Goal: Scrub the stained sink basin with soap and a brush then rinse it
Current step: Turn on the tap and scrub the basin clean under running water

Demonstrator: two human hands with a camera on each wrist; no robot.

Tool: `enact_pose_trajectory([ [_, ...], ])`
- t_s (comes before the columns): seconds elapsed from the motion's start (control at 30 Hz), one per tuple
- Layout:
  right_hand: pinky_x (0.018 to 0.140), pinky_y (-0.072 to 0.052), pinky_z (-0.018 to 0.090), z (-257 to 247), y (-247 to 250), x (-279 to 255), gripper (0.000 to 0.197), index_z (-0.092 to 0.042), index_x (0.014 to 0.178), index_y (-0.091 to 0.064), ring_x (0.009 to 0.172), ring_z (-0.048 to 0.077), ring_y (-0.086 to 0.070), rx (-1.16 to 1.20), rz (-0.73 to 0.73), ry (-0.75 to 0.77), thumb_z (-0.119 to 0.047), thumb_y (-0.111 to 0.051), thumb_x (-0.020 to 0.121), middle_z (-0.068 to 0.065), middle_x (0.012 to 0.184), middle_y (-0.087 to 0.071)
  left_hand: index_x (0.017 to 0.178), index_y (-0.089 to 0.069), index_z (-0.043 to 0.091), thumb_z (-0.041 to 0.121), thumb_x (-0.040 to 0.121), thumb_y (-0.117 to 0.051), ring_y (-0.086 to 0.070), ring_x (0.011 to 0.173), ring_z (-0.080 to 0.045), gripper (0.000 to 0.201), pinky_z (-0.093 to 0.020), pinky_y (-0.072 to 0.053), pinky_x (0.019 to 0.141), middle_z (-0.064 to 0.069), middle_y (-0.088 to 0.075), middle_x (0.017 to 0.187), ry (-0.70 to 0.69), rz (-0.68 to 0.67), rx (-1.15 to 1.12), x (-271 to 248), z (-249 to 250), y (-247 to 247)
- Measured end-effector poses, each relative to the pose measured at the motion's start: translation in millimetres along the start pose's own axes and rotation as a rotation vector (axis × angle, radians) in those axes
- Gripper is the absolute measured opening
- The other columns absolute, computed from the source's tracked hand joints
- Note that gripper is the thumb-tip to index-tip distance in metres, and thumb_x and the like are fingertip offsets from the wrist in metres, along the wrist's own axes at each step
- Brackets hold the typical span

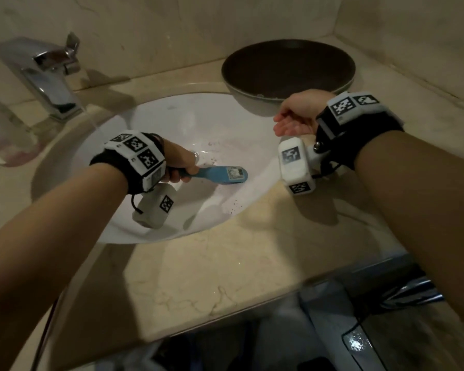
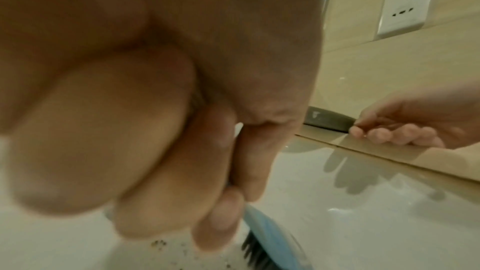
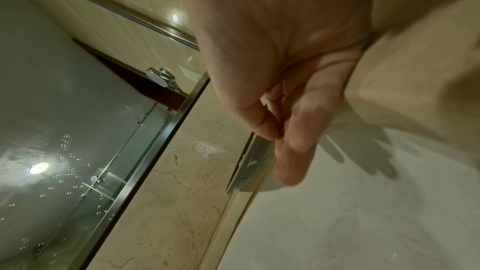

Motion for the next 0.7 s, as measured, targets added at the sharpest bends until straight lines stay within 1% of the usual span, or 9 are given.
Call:
enact_pose_trajectory([
  [0.17,0.028,-0.042,0.011,-0.3,-1.3,-0.5,0.033,-0.006,0.073,-0.049,0.025,0.004,-0.053,-0.011,-0.004,0.006,-0.013,-0.033,0.1,0.001,0.031,-0.056,0.063,-0.038,0.008,0.014,0.1,-0.032,-0.022,0.016,-0.002,0.038,-0.007,-0.016,0.023,0.003,-0.033,0.024,0.067,-0.099,0.11,-20.4,-8.9,-9.7],
  [0.3,0.028,-0.042,0.011,-1.5,0.3,-2.2,0.032,-0.006,0.072,-0.049,0.024,0.004,-0.053,-0.005,-0.002,0.009,-0.012,-0.034,0.1,0.001,0.03,-0.055,0.063,-0.037,0.009,0.014,0.097,-0.035,-0.02,0.019,-0.003,0.035,-0.006,-0.015,0.028,0.007,-0.032,0.026,0.074,-0.003,0.101,-5.0,-22.2,8.4],
  [0.37,0.027,-0.041,0.011,-0.5,1.0,-2.0,0.031,-0.006,0.072,-0.049,0.024,0.004,-0.053,0.003,0.001,0.008,-0.012,-0.035,0.1,0.002,0.03,-0.055,0.064,-0.037,0.009,0.015,0.098,-0.034,-0.021,0.019,-0.002,0.035,-0.006,-0.015,0.026,0.007,-0.032,0.027,0.098,-0.053,0.071,-0.1,-25.4,4.8],
  [0.43,0.027,-0.041,0.011,0.1,1.1,-1.2,0.031,-0.006,0.072,-0.05,0.024,0.004,-0.052,0.0,0.002,0.005,-0.011,-0.035,0.099,0.002,0.03,-0.055,0.063,-0.038,0.009,0.02,0.1,-0.033,-0.02,0.02,-0.002,0.039,-0.008,-0.015,0.025,0.007,-0.029,0.03,0.113,-0.143,0.108,-3.6,-26.5,-6.8],
  [0.47,0.027,-0.041,0.011,0.0,0.7,-0.6,0.031,-0.006,0.072,-0.05,0.024,0.004,-0.052,-0.009,0.003,0.005,-0.011,-0.035,0.099,0.001,0.03,-0.055,0.062,-0.039,0.01,0.023,0.1,-0.033,-0.019,0.021,-0.002,0.04,-0.008,-0.014,0.025,0.007,-0.027,0.031,0.108,-0.157,0.137,-3.7,-27.6,-9.1],
  [0.5,0.027,-0.041,0.01,-0.4,0.1,-0.2,0.031,-0.006,0.072,-0.05,0.024,0.004,-0.052,-0.021,0.0,0.005,-0.011,-0.035,0.099,0.001,0.03,-0.055,0.061,-0.039,0.011,0.023,0.099,-0.035,-0.017,0.022,-0.003,0.04,-0.009,-0.013,0.026,0.007,-0.027,0.033,0.09,-0.138,0.151,-0.7,-28.4,-7.0],
  [0.6,0.028,-0.042,0.011,0.5,-1.5,2.2,0.031,-0.007,0.071,-0.049,0.024,0.004,-0.051,-0.026,-0.01,0.002,-0.011,-0.035,0.098,0.0,0.03,-0.054,0.058,-0.038,0.011,0.019,0.095,-0.04,-0.015,0.024,-0.005,0.038,-0.009,-0.013,0.029,0.006,-0.026,0.034,0.047,-0.003,0.137,8.8,-32.9,7.8],
  [0.63,0.028,-0.043,0.012,0.1,-1.3,4.0,0.029,-0.007,0.073,-0.049,0.024,0.004,-0.052,-0.004,-0.005,0.014,-0.01,-0.035,0.098,-0.001,0.03,-0.054,0.058,-0.038,0.011,0.019,0.095,-0.039,-0.015,0.023,-0.005,0.038,-0.008,-0.013,0.029,0.006,-0.026,0.033,0.057,-0.014,0.129,8.4,-34.6,6.7],
  [0.7,0.03,-0.043,0.014,-1.4,-0.1,8.2,0.026,-0.007,0.073,-0.048,0.027,0.005,-0.054,0.056,0.008,0.045,-0.008,-0.038,0.097,-0.002,0.03,-0.055,0.06,-0.038,0.011,0.021,0.097,-0.036,-0.017,0.022,-0.004,0.039,-0.009,-0.013,0.026,0.007,-0.026,0.032,0.086,-0.124,0.139,3.9,-36.7,-4.3],
])
Point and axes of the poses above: each hand's wrist, its own x-axis towards the middle knuckle, its own y-axis out of the back of the hand, z = x × y, the point moved 10 cm from there along x, towards the middle knuckle
